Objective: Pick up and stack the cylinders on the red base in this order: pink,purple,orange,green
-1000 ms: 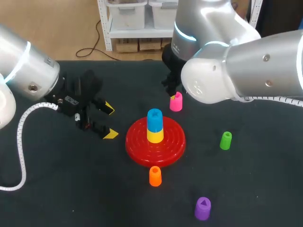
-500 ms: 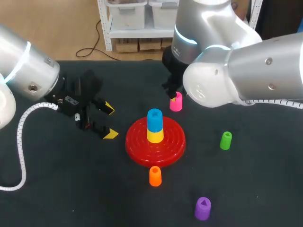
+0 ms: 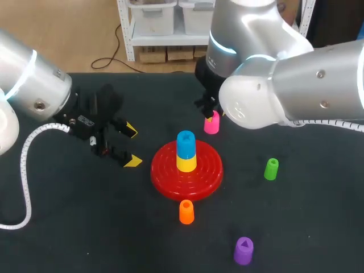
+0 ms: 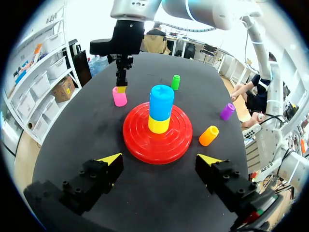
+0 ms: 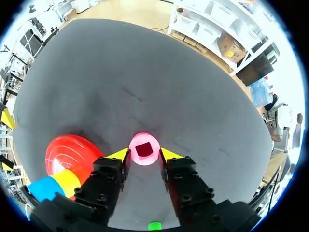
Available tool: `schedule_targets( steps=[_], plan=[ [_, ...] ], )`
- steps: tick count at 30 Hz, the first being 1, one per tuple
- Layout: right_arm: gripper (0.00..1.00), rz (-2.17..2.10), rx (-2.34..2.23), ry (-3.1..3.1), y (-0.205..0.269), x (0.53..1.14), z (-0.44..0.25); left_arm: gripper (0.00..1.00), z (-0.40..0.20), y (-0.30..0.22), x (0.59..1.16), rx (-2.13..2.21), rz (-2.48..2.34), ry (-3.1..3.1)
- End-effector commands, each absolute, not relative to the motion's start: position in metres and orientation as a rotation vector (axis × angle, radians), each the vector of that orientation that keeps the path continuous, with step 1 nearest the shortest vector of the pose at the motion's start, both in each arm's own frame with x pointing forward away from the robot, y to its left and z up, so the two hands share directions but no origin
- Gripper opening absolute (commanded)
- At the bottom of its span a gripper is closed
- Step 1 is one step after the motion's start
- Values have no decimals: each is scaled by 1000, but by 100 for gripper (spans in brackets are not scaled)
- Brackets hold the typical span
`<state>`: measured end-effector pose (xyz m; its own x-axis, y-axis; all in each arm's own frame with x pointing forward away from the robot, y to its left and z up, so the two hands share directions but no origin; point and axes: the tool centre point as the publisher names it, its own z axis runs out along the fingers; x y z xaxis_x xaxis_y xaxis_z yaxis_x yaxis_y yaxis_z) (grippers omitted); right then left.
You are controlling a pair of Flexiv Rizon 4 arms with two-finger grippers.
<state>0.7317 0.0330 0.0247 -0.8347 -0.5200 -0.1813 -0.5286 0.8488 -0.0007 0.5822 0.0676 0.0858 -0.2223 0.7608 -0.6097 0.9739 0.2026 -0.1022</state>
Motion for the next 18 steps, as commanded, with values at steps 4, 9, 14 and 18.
schedule_targets(
  steps=[4,9,14,18],
  plan=[
    [0,71,-828,2842,35,731,26,100,86,67,583,1615,-667,2059],
    [0,78,-858,2816,36,733,47,100,86,67,583,1615,-667,2059],
    [0,79,-902,2779,36,737,72,100,86,67,583,1615,-667,2059],
    [0,81,-926,2761,35,736,75,100,86,67,583,1615,-667,2059]
  ],
)
